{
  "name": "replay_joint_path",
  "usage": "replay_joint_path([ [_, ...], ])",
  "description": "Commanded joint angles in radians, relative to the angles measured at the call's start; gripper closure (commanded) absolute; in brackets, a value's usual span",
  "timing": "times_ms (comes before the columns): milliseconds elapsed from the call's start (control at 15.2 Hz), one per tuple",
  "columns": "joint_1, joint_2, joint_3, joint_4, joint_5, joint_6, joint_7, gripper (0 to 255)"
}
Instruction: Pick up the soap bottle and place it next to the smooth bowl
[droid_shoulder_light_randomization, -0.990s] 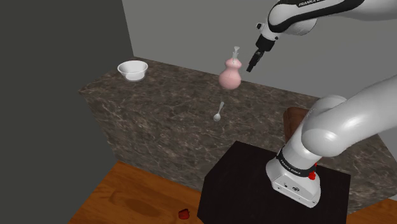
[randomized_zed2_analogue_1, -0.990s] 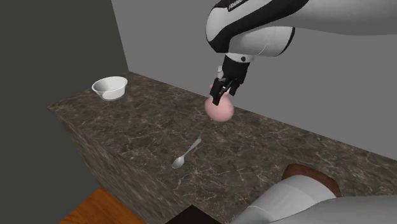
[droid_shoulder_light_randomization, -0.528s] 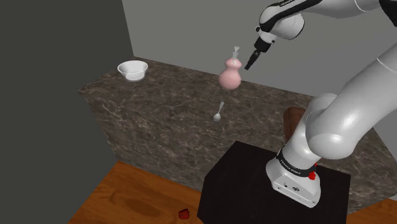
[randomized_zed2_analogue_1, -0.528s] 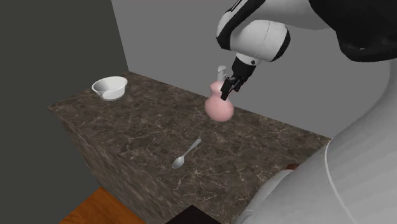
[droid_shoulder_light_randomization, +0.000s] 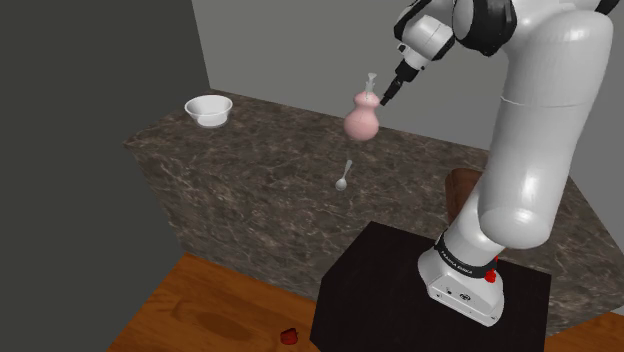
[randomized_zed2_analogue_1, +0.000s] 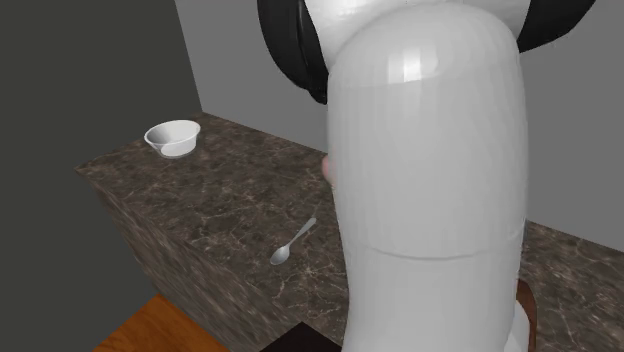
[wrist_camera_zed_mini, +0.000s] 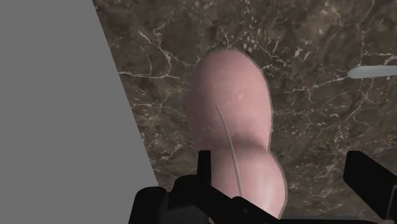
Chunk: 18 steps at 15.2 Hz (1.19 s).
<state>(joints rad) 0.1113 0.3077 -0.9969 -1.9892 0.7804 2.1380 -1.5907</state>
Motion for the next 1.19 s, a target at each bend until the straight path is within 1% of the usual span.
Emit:
replay_joint_path([
  [0,-0.074,0.076,0.043,0.067,0.08,-0.042,-0.06,0],
  [462,-0.099,0.147,0.099,0.065,0.159,0.001,-0.098,0],
  [990,-0.099,0.147,0.099,0.065,0.159,0.001,-0.098,0],
  [1056,-0.099,0.147,0.099,0.065,0.159,0.001,-0.098,255],
  [1122,-0.099,0.147,0.099,0.065,0.159,0.001,-0.098,255],
])
